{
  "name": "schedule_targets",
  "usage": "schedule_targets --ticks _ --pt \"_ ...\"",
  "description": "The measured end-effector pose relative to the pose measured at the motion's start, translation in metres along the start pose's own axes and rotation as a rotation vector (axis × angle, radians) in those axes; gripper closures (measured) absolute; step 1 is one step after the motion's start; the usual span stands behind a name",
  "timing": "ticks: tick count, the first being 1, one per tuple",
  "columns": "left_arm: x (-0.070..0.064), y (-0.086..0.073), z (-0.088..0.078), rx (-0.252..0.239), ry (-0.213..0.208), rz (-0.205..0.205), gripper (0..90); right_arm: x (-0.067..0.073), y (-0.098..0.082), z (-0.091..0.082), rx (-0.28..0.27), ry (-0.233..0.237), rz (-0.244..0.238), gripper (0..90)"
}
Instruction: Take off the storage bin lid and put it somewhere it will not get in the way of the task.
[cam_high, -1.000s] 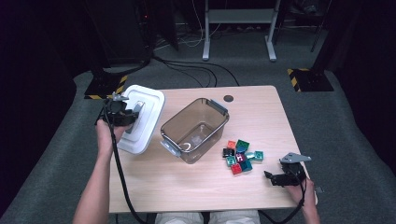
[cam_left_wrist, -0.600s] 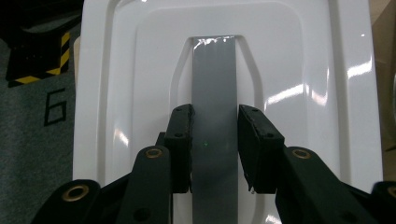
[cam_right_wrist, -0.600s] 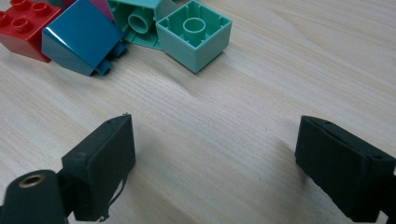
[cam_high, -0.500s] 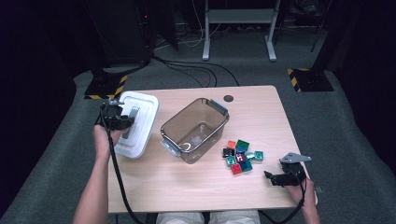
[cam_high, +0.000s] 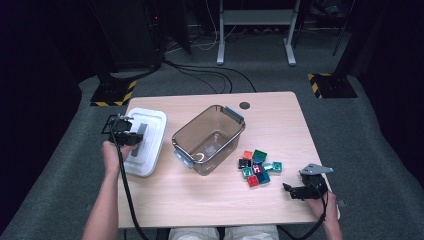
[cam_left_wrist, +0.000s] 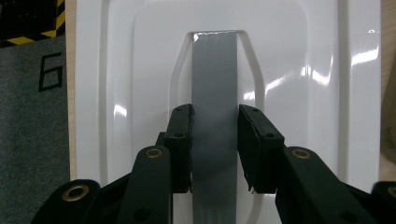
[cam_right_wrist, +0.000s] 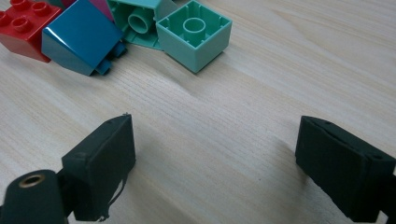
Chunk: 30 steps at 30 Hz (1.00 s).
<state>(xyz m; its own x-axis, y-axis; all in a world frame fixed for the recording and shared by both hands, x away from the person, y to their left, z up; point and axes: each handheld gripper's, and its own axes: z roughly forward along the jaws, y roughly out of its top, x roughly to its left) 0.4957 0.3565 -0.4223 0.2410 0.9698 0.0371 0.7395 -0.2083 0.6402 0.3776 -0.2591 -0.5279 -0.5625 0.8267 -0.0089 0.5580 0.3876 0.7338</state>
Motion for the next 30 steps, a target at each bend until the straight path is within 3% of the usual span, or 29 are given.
schedule_targets --ticks 18,26,30 --pt "0.005 -0.016 0.048 0.071 -0.021 -0.065 66.4 0.0 0.0 0.0 -0.001 -0.001 0.0 11.3" --pt "0.005 -0.019 0.067 0.108 -0.028 -0.073 66.4 0.0 0.0 0.0 -0.001 -0.001 0.0 11.3" --pt "0.005 -0.018 0.069 0.101 -0.024 -0.076 66.4 0.0 0.0 0.0 -0.001 -0.001 0.0 11.3"
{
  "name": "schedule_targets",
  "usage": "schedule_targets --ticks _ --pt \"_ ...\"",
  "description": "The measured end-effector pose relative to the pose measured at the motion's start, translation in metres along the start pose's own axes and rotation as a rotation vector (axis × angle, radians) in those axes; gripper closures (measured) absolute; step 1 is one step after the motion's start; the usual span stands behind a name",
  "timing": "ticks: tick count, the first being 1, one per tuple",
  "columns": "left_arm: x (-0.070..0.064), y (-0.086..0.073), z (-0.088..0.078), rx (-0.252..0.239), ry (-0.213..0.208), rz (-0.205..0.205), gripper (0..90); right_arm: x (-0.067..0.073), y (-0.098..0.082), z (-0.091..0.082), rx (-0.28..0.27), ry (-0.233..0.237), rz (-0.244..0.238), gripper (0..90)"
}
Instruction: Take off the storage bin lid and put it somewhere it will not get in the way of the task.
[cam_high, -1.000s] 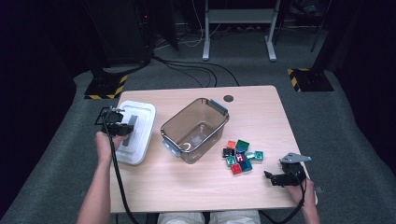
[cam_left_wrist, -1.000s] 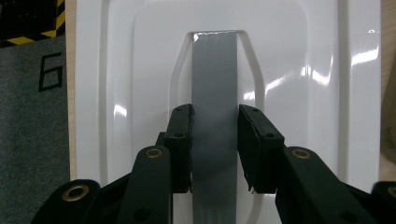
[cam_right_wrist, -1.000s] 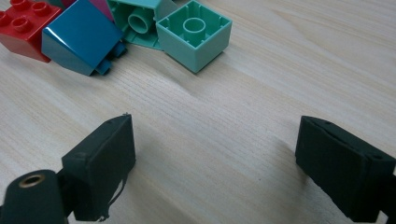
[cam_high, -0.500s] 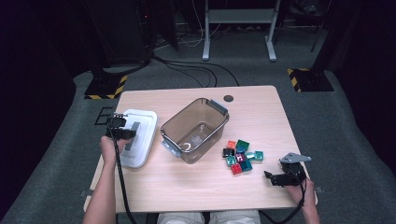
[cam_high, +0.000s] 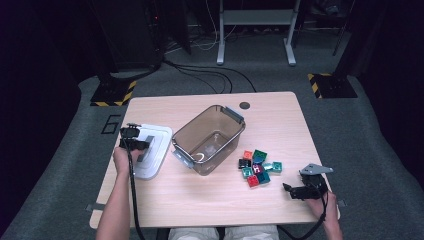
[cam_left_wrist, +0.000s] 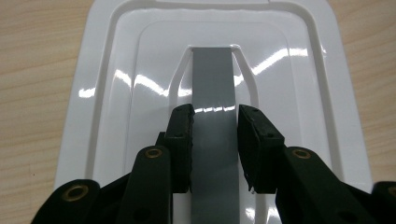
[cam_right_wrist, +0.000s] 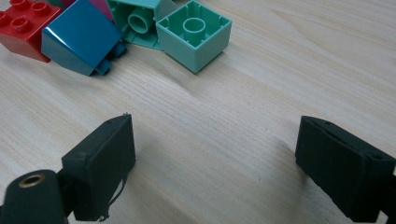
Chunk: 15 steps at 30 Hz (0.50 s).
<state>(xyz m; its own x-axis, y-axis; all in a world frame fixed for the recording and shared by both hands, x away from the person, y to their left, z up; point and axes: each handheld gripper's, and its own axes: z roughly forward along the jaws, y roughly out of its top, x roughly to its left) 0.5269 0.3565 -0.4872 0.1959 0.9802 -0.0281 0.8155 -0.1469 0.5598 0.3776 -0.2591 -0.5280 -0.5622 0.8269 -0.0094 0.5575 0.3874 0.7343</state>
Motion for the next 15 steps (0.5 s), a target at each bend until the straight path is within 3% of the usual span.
schedule_targets --ticks 6,9,15 --pt "0.002 -0.001 0.001 -0.022 -0.014 -0.011 65.2 0.0 0.0 0.0 0.0 0.0 0.0 11.3" --pt "0.002 0.0 0.0 -0.033 -0.033 -0.012 45.4 0.0 0.0 0.0 0.0 0.0 0.0 11.3" --pt "-0.005 -0.001 -0.016 -0.086 -0.036 -0.028 24.4 0.0 0.0 0.0 0.001 0.001 0.001 11.3"
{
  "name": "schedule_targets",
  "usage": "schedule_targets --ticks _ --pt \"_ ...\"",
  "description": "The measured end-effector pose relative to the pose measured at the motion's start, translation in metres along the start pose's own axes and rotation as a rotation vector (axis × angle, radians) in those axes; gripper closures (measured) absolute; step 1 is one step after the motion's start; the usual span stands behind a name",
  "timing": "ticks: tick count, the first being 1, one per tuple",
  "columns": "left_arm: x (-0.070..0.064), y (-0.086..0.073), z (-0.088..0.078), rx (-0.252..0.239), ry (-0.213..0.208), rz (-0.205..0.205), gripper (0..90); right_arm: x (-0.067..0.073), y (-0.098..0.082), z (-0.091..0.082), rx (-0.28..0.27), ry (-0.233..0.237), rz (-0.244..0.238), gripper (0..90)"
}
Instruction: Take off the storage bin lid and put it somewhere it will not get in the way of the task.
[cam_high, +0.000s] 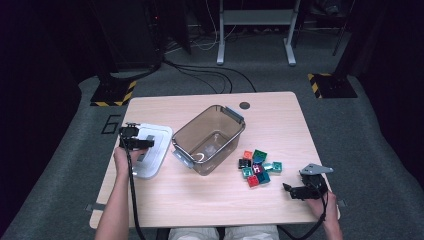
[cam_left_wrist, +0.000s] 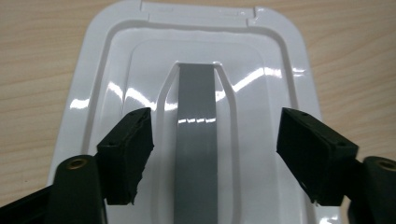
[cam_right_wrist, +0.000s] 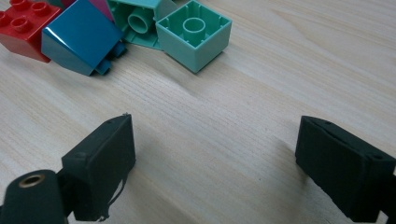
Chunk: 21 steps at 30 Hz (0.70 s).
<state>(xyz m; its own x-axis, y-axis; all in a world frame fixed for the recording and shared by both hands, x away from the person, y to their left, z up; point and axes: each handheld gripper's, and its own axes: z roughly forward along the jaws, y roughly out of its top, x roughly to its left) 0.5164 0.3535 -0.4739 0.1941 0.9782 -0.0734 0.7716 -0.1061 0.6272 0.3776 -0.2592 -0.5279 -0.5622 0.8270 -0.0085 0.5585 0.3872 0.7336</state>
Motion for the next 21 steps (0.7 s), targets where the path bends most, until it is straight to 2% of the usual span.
schedule_targets --ticks 2,4,11,16,21 --pt "-0.004 -0.001 -0.008 -0.02 -0.006 0.009 17.6 0.0 0.0 0.0 -0.001 -0.001 0.0 11.2" --pt "-0.01 -0.004 -0.017 -0.046 0.009 0.04 15.0 0.0 0.0 0.0 0.0 -0.001 0.0 11.1" --pt "-0.027 -0.023 -0.04 -0.127 -0.013 0.08 11.8 0.0 0.0 0.0 0.002 -0.001 0.001 11.1" --pt "-0.039 -0.041 -0.052 -0.166 -0.03 0.102 10.5 0.0 0.0 0.0 0.002 -0.001 0.002 11.1" --pt "-0.053 -0.06 -0.06 -0.172 -0.053 0.144 10.3 0.0 0.0 0.0 0.002 -0.002 0.002 11.0"
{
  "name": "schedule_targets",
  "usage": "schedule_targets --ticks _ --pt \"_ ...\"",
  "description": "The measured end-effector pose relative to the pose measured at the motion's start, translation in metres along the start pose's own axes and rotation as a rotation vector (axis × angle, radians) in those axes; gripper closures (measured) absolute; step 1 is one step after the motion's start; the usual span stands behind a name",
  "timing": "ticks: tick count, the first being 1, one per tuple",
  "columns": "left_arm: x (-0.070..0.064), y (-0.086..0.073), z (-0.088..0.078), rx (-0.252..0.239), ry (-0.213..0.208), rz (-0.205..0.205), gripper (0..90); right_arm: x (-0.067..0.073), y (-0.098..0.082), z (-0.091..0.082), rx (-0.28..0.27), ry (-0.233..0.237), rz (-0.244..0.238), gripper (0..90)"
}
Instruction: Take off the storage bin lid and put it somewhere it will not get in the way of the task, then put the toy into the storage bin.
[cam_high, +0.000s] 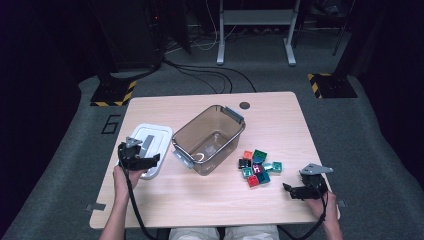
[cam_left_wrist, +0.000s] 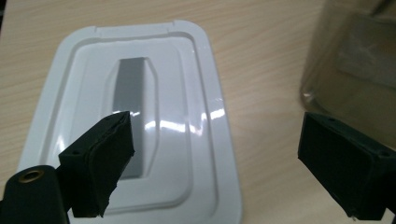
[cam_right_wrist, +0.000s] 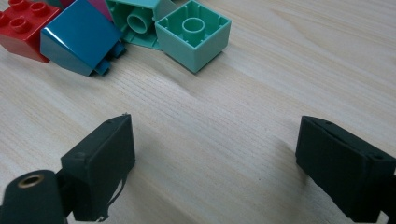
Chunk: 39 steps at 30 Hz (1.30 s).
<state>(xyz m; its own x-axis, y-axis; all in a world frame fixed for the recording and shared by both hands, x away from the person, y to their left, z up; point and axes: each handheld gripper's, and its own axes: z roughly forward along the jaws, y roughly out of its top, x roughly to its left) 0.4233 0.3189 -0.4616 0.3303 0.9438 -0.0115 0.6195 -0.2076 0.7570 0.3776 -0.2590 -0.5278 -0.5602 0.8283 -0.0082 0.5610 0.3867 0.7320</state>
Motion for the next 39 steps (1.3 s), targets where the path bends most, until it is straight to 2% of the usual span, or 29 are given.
schedule_targets --ticks 11,14,17,19,20,22,24,26,28,31,33,36,39 --pt "-0.043 -0.035 -0.005 0.026 -0.048 0.082 8.1 0.0 0.0 0.0 0.003 0.002 0.004 10.6" --pt "-0.056 -0.044 -0.004 0.015 -0.054 0.105 7.5 0.0 0.0 0.0 0.0 0.0 0.001 10.4" --pt "-0.069 -0.051 -0.004 0.002 -0.081 0.126 7.5 0.0 0.0 0.0 0.001 0.002 0.001 10.3" --pt "-0.078 -0.056 -0.003 0.001 -0.079 0.156 7.5 0.0 0.0 0.0 0.007 0.004 0.004 9.7" --pt "-0.081 -0.058 -0.002 0.003 -0.089 0.172 7.4 0.0 0.001 0.0 0.005 0.003 0.004 9.1" --pt "-0.087 -0.062 0.0 0.006 -0.119 0.178 6.3 -0.001 0.001 0.0 0.018 0.006 0.005 8.1" --pt "-0.091 -0.065 0.003 0.008 -0.13 0.187 6.4 -0.001 0.002 0.0 0.028 0.004 0.008 7.1" --pt "-0.096 -0.069 0.006 0.017 -0.12 0.201 6.2 -0.001 0.003 0.0 0.031 0.003 0.013 7.0" --pt "-0.096 -0.071 0.008 0.024 -0.131 0.196 6.0 -0.001 0.004 0.0 0.03 0.017 0.037 6.7" --pt "-0.097 -0.076 0.011 0.03 -0.14 0.193 5.5 -0.001 0.011 0.0 0.028 0.031 0.046 6.5" --pt "-0.097 -0.078 0.014 0.032 -0.131 0.191 4.9 0.001 0.018 0.0 0.023 0.046 0.05 6.5" --pt "-0.096 -0.079 0.015 0.03 -0.137 0.183 3.6 0.006 0.029 0.001 0.03 0.052 0.036 6.3" --pt "-0.094 -0.078 0.016 0.055 -0.152 0.177 2.9 0.008 0.041 0.004 0.029 0.067 0.023 6.2"
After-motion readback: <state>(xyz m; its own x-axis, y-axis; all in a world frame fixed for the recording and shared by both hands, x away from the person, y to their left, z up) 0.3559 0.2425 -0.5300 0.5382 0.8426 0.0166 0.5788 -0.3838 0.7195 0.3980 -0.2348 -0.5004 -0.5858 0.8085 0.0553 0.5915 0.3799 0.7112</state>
